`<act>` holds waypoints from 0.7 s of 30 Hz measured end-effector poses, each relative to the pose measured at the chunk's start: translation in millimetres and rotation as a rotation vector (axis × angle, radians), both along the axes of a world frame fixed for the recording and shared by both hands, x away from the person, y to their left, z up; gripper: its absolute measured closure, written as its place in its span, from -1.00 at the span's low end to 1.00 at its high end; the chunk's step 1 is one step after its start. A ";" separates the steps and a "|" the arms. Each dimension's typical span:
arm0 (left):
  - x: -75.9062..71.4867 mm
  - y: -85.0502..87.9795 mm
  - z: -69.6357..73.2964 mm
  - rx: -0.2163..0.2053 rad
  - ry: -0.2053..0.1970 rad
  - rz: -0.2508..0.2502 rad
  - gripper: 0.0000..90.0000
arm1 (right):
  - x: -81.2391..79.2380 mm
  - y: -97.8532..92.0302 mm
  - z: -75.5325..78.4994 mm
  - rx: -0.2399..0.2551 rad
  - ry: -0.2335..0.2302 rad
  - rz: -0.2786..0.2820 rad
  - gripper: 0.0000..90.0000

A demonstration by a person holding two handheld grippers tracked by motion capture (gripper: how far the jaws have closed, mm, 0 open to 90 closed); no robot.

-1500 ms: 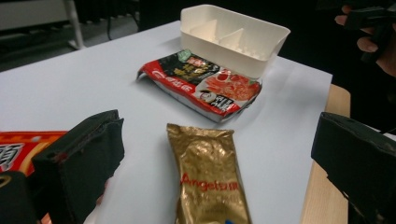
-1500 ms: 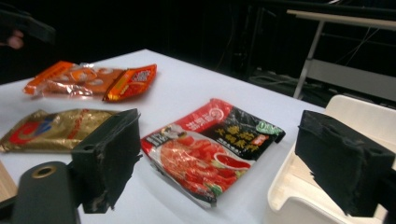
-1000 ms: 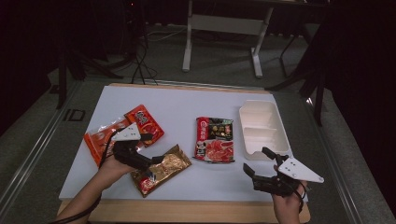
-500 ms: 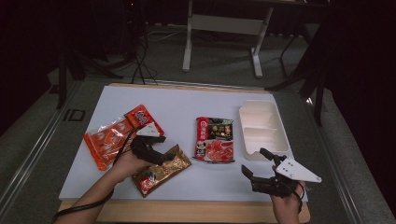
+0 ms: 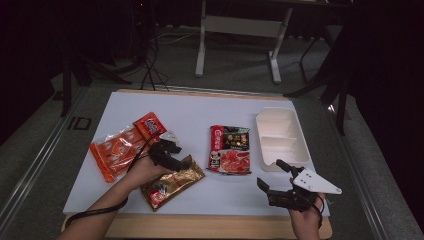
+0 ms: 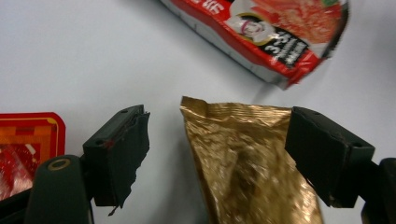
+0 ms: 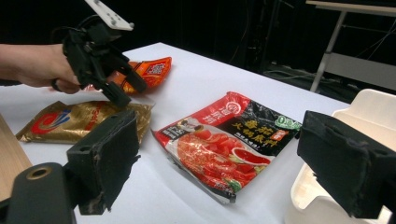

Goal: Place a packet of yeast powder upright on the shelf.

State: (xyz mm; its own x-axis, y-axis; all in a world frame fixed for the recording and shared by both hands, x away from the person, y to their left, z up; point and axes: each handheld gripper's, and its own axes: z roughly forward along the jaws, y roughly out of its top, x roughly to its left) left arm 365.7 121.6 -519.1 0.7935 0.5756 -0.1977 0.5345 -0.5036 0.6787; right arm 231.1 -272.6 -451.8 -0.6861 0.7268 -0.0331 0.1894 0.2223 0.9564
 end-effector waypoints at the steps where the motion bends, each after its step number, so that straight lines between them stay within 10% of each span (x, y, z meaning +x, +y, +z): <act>1: 1.8 -1.4 -1.3 0.007 0.010 -0.002 -0.51 | 0.3 0.2 -0.4 -0.003 0.002 0.004 -0.73; 9: 8.3 -14.1 -13.6 0.044 0.091 -0.010 -0.41 | 1.3 -0.7 -1.6 -0.003 0.015 0.007 -0.73; 21: -1.9 -25.1 -16.6 0.086 0.083 -0.019 0.17 | 2.0 -0.1 -2.6 -0.014 0.025 0.011 -0.73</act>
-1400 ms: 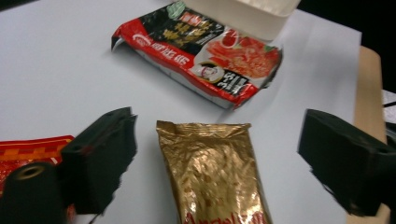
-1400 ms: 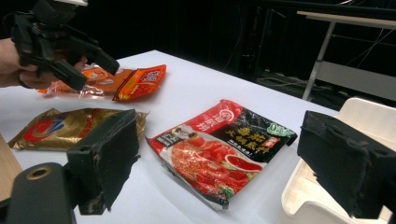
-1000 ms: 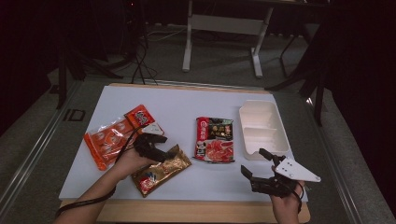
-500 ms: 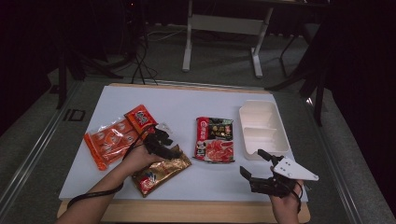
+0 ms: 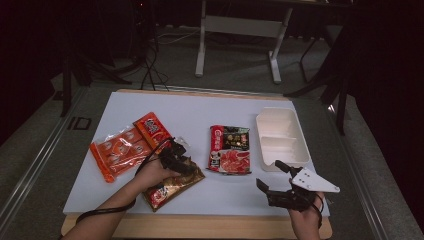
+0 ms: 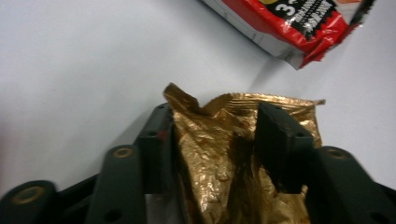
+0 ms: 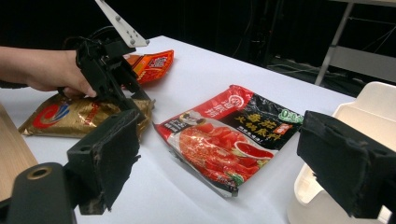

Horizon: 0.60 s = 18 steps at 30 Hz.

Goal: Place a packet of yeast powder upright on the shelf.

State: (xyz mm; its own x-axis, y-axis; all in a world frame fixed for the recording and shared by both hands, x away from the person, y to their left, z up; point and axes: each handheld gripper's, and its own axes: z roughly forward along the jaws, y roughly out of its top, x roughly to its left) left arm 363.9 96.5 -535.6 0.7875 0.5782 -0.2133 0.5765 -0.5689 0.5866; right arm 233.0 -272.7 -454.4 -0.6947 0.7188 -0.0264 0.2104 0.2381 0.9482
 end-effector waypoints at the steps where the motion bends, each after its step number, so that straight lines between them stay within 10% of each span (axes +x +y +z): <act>1: -1.6 -1.6 0.2 0.020 -0.021 -0.002 0.26 | 0.1 0.0 0.1 0.000 0.000 0.000 -0.73; 9: -10.0 -12.9 4.5 0.097 -0.061 -0.026 0.82 | 0.0 0.7 -0.1 -0.007 -0.001 0.004 -0.72; 18: -18.9 -5.9 15.6 0.038 -0.068 -0.007 0.93 | -0.4 0.8 0.8 -0.020 -0.015 0.021 -0.69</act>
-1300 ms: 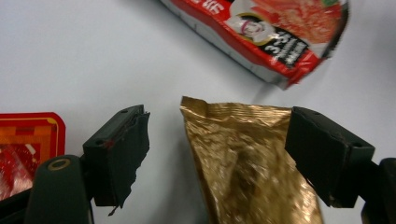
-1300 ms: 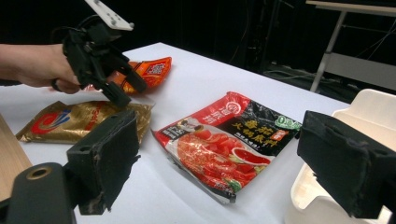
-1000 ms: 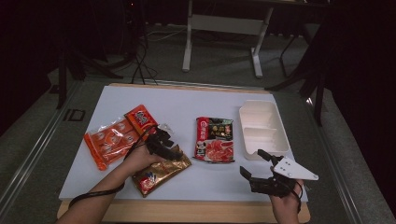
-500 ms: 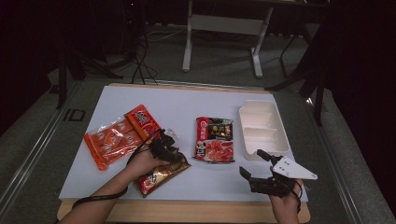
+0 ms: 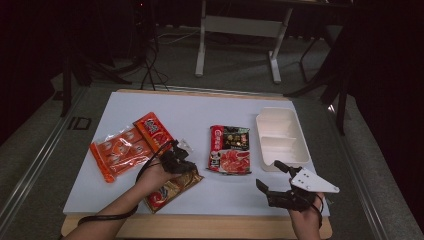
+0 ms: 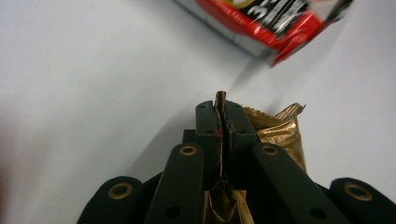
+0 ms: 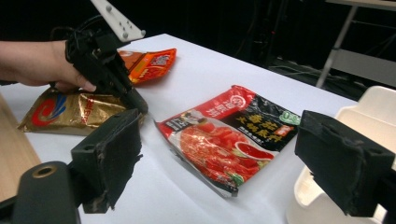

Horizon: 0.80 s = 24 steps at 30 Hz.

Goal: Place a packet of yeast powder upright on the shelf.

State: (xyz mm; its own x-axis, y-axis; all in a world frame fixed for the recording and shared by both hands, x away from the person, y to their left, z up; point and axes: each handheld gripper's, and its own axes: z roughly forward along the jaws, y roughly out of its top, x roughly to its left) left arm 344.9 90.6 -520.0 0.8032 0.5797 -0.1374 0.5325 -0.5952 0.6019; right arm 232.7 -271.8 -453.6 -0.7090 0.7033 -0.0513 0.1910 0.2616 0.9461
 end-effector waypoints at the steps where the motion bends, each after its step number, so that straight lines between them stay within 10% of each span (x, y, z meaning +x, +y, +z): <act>1: -1.5 1.2 2.0 -0.005 -0.006 0.000 0.93 | -0.1 0.4 0.1 0.000 -0.005 0.003 -0.68; 24: -31.7 25.4 57.5 -0.224 -0.105 0.008 0.94 | -1.3 -0.8 2.8 0.014 0.030 0.012 -0.57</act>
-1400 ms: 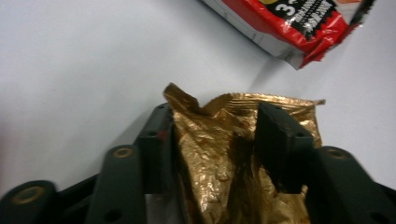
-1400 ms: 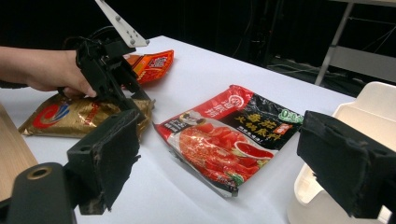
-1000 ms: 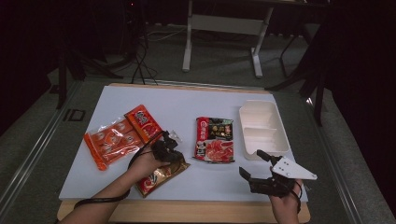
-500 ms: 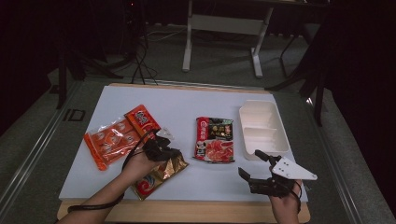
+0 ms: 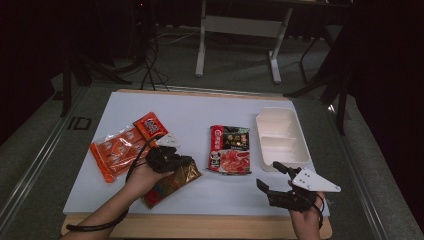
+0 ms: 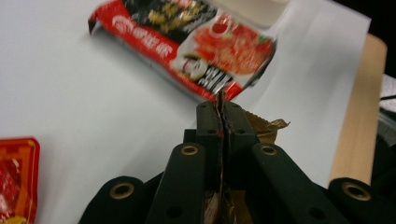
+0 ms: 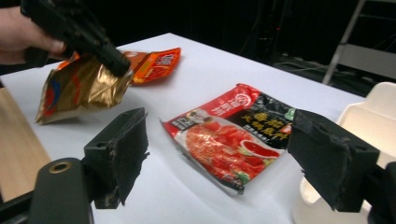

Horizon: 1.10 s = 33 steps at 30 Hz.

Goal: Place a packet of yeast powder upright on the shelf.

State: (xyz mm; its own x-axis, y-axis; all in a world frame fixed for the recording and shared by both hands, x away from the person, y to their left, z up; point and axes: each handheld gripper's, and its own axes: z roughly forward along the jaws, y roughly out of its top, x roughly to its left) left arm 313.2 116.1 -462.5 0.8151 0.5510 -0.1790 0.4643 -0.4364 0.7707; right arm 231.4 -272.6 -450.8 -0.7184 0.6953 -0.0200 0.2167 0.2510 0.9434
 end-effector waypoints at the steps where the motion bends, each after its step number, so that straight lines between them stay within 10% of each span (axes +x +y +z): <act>1: -0.7 0.2 2.9 -0.012 -0.007 -0.004 0.94 | 0.1 0.7 0.0 -0.003 0.003 0.004 -0.57; 8: -3.9 -0.5 18.5 -0.124 -0.016 -0.008 0.94 | -3.1 3.2 5.0 -0.024 -0.074 0.012 -0.66; 33: 0.8 -18.3 38.6 -0.408 -0.156 0.018 0.94 | 12.4 16.6 46.2 0.016 -0.027 0.033 -0.77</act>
State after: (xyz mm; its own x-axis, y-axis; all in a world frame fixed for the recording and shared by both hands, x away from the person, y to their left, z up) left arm 314.0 97.8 -423.9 0.8407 0.4751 -0.2600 0.3330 -0.0747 0.9400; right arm 243.8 -256.0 -404.6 -0.7403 0.6717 -0.0285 0.1830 0.2421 0.9528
